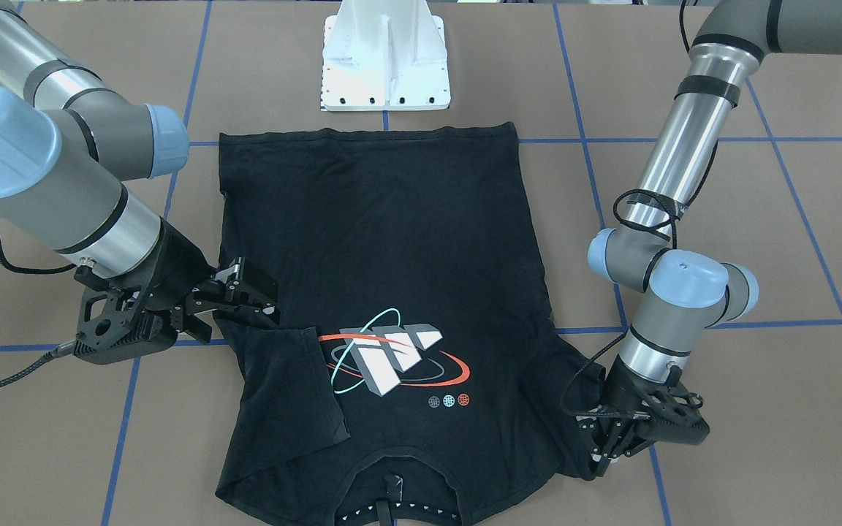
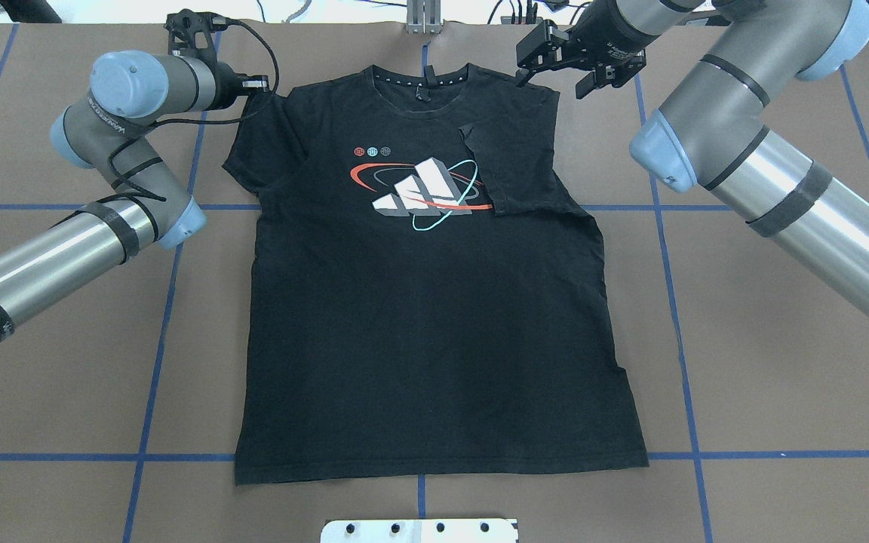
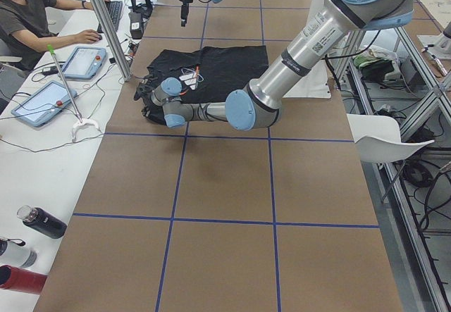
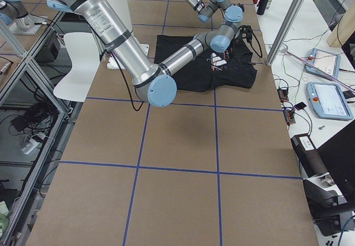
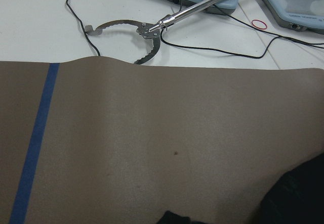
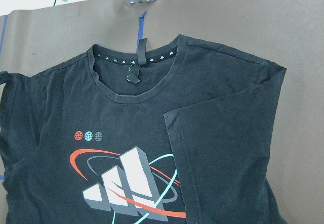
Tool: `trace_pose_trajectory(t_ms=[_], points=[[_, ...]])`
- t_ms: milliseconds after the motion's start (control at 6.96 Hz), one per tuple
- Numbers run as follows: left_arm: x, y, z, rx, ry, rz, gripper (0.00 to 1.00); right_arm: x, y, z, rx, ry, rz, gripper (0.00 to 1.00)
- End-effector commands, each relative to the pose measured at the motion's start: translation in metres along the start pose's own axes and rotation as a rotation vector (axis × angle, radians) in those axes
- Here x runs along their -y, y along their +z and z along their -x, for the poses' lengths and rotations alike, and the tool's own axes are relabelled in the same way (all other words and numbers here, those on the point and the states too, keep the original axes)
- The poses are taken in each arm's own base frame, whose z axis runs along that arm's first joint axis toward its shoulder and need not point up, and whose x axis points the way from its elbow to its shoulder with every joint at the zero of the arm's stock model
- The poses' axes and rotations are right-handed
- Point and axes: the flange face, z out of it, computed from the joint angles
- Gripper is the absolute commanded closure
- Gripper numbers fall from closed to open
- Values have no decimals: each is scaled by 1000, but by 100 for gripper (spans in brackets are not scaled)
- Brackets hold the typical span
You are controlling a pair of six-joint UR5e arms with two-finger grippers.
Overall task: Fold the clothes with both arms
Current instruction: 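Move the left gripper to the sleeve nearest it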
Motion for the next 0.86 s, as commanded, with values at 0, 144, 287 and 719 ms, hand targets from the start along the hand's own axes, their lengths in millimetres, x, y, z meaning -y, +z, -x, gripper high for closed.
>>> trace_pose_trajectory(t_ms=[0, 144, 287, 719], points=[[9, -15, -19, -45, -6, -22, 100, 0, 1, -2, 0, 0, 0, 0], [6, -22, -25, -66, -4, -28, 100, -1, 2, -6, -4, -2, 1, 0], [-6, -26, -40, -89, -66, -14, 100, -1, 2, -6, -3, -2, 2, 0], [-52, -25, -107, -132, -212, 61, 100, -3, 5, -16, -11, 0, 5, 0]])
